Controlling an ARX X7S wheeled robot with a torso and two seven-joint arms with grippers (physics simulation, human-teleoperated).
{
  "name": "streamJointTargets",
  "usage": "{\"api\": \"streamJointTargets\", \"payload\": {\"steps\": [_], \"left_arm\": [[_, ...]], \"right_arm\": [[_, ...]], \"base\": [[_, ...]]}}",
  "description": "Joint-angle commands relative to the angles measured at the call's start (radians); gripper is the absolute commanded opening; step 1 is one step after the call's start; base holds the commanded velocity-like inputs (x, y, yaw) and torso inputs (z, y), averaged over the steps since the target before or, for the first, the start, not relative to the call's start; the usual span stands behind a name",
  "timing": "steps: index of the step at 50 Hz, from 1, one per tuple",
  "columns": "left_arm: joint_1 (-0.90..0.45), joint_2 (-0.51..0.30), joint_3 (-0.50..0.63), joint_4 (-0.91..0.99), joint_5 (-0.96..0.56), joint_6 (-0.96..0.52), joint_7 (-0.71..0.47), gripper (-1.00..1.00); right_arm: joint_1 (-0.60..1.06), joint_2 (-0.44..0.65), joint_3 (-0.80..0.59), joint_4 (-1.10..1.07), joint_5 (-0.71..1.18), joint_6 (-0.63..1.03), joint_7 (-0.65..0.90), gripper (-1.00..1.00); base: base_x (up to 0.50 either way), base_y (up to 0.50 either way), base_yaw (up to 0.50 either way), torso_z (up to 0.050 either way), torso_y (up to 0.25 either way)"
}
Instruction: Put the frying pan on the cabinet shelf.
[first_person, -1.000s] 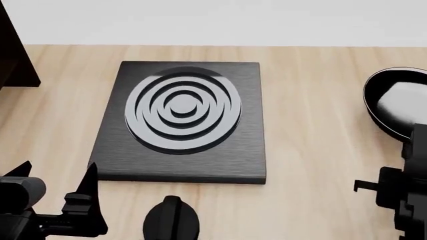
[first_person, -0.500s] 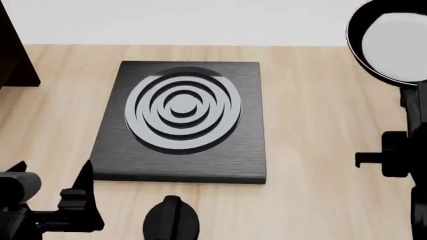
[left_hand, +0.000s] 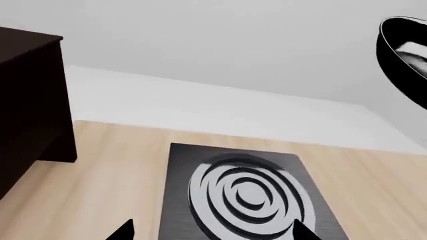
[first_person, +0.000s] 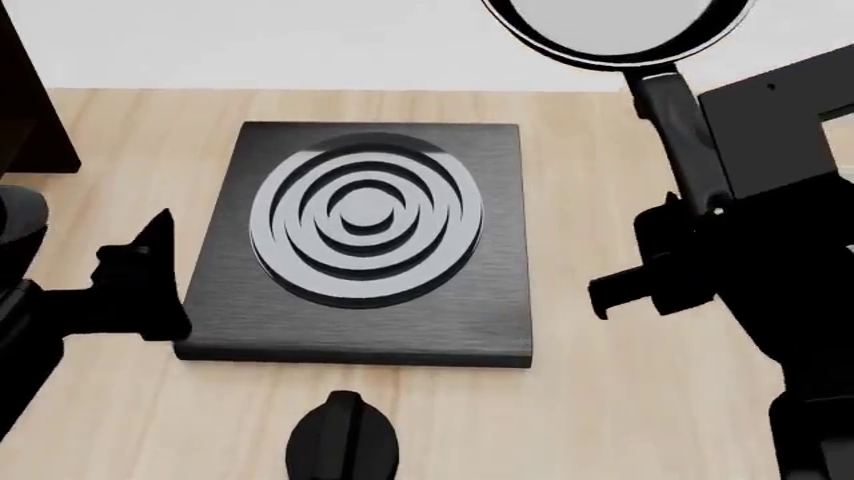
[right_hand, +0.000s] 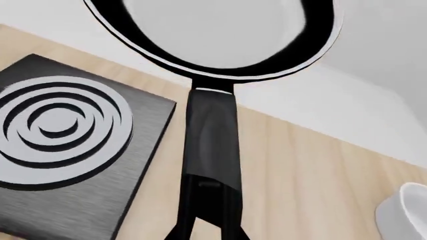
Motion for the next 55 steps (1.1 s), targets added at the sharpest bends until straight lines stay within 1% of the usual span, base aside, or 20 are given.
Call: {"api": "streamJointTargets", "payload": {"steps": [1,4,7,9,13,15,17,20,23,25,26,27,29,30,31,33,36,39,47,55], "left_arm": [[-0.177,0.050,-0.092,-0.111,-0.168,-0.099,0.026,1.00],[-0.179,0.066,-0.095,-0.115,-0.218,-0.121,0.034,1.00],[-0.198,0.076,-0.097,-0.109,-0.250,-0.127,0.040,1.00],[-0.215,0.124,-0.170,-0.133,-0.344,-0.144,-0.019,1.00],[-0.241,0.120,-0.157,-0.125,-0.378,-0.160,-0.035,1.00],[-0.250,0.125,-0.167,-0.134,-0.410,-0.168,-0.052,1.00],[-0.256,0.148,-0.204,-0.160,-0.476,-0.177,-0.104,1.00],[-0.260,0.157,-0.215,-0.174,-0.539,-0.194,-0.150,1.00],[-0.262,0.187,-0.255,-0.208,-0.644,-0.180,-0.237,1.00],[-0.264,0.189,-0.259,-0.227,-0.710,-0.182,-0.274,1.00],[-0.261,0.190,-0.257,-0.247,-0.765,-0.183,-0.314,1.00],[-0.259,0.186,-0.247,-0.252,-0.791,-0.190,-0.327,1.00],[-0.253,0.180,-0.234,-0.228,-0.769,-0.194,-0.307,1.00],[-0.246,0.190,-0.239,-0.248,-0.832,-0.175,-0.351,1.00],[-0.238,0.193,-0.234,-0.269,-0.911,-0.147,-0.425,1.00],[-0.238,0.184,-0.223,-0.246,-0.898,-0.159,-0.403,1.00],[-0.233,0.182,-0.217,-0.245,-0.925,-0.144,-0.419,1.00],[-0.232,0.172,-0.208,-0.236,-0.900,-0.149,-0.398,1.00],[-0.241,0.181,-0.186,-0.280,-1.019,-0.069,-0.496,1.00],[-0.269,0.204,-0.159,-0.306,-1.003,-0.028,-0.477,1.00]], "right_arm": [[0.079,-0.024,-0.012,-0.119,0.067,0.061,0.002,-1.00],[0.100,0.000,0.010,-0.118,0.281,0.062,0.150,-1.00],[0.111,0.022,0.009,-0.129,0.443,0.061,0.254,-1.00],[0.117,0.022,0.032,-0.122,0.557,0.060,0.325,-1.00],[0.124,0.024,0.020,-0.127,0.634,0.054,0.365,-1.00],[0.136,0.021,0.024,-0.122,0.681,0.057,0.397,-1.00],[0.147,0.019,0.020,-0.118,0.722,0.056,0.426,-1.00],[0.149,0.021,0.002,-0.116,0.740,0.039,0.437,-1.00],[0.152,0.019,-0.003,-0.124,0.765,0.042,0.452,-1.00],[0.153,0.013,0.008,-0.127,0.792,0.048,0.470,-1.00],[0.152,0.017,-0.003,-0.134,0.799,0.044,0.472,-1.00],[0.150,0.015,-0.003,-0.136,0.808,0.043,0.479,-1.00],[0.150,0.012,-0.010,-0.142,0.825,0.041,0.492,-1.00],[0.148,0.012,-0.012,-0.144,0.833,0.039,0.495,-1.00],[0.148,0.006,-0.011,-0.148,0.847,0.042,0.504,-1.00],[0.147,0.008,-0.019,-0.152,0.859,0.037,0.510,-1.00],[0.150,0.009,-0.034,-0.161,0.873,0.029,0.523,-1.00],[0.153,0.008,-0.039,-0.166,0.892,0.029,0.535,-1.00],[0.154,0.024,-0.076,-0.181,0.900,-0.005,0.539,-1.00],[0.135,0.028,-0.091,-0.205,0.928,-0.015,0.547,-1.00]], "base": [[0.00,0.00,0.00,0.000,0.000],[0.00,0.00,0.00,0.005,0.004],[0.00,0.00,0.00,0.000,0.000],[0.00,0.00,0.00,0.000,0.005],[0.00,0.00,0.00,0.000,0.000],[0.00,0.00,0.00,0.000,0.005],[0.00,0.00,0.00,0.000,0.000],[0.00,0.00,0.00,0.000,0.000],[0.00,0.00,0.00,0.000,0.003],[0.00,0.00,0.00,0.000,0.000],[0.00,0.00,0.00,0.000,0.000],[0.00,0.00,0.00,0.000,0.010],[0.00,0.00,0.00,0.000,0.000],[0.00,0.00,0.00,0.000,0.000],[0.00,0.00,0.00,0.000,0.000],[0.00,0.00,0.00,0.000,0.000],[0.00,0.00,0.00,0.000,0.004],[0.00,0.00,0.00,0.003,0.000],[0.00,0.00,0.00,0.000,0.003],[0.00,0.00,0.00,0.000,0.001]]}}
